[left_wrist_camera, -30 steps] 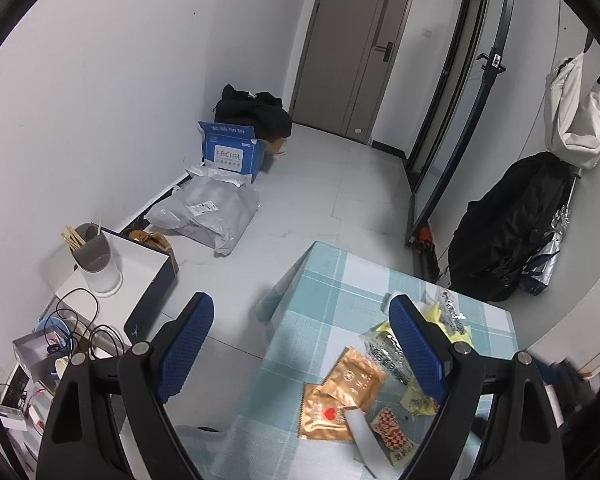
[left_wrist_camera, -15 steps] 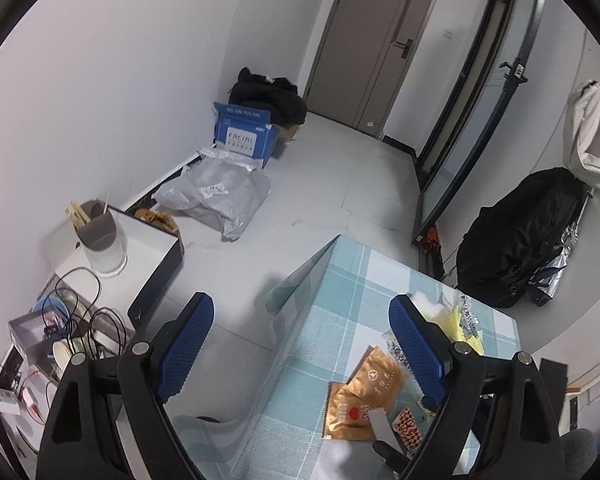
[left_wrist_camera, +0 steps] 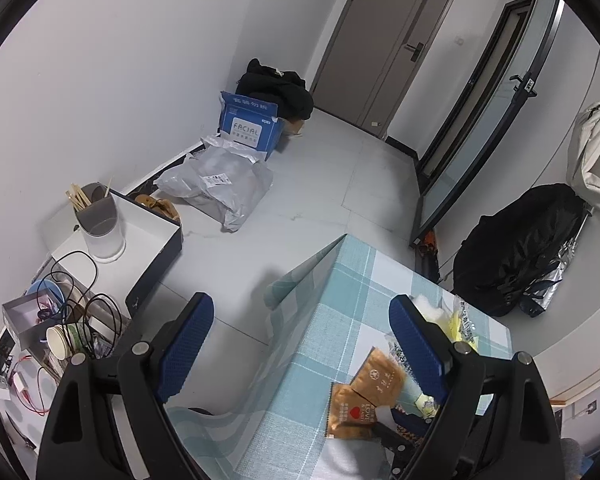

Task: Collect trash
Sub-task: 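Grasp the white plastic tube with the right gripper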

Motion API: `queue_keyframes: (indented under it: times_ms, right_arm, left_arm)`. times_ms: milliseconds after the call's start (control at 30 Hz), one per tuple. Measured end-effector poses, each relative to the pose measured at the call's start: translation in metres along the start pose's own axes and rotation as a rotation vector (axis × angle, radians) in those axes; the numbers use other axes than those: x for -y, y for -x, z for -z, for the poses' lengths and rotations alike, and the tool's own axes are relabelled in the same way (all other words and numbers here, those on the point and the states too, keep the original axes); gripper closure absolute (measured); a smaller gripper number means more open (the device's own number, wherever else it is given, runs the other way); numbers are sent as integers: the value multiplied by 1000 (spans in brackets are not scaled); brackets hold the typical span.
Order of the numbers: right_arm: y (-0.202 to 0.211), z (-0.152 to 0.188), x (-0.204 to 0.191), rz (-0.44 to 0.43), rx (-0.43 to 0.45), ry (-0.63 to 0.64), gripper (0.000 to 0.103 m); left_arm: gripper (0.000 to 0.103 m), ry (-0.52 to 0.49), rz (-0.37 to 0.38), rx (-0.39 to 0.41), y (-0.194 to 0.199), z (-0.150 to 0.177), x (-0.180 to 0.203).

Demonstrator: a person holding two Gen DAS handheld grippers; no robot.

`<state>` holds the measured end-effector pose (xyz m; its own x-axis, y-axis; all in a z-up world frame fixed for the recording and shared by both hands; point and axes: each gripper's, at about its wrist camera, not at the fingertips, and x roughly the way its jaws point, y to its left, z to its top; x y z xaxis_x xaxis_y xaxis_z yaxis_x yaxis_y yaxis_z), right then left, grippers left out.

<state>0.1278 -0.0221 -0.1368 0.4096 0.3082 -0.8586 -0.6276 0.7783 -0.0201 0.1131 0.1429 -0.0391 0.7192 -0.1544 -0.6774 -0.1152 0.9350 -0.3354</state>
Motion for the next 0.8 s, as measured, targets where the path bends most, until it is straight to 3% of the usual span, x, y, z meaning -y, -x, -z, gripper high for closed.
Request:
queue_keyframes:
  times_ms: [433,800]
  right_arm:
    - [54,10,25,-78,111,-164,91]
    - [115,38,59,-58,221,-282,91]
  left_arm:
    - [16,-31,19,-15,-2,5,11]
    - [16,-167,71,-182,-29,34,49]
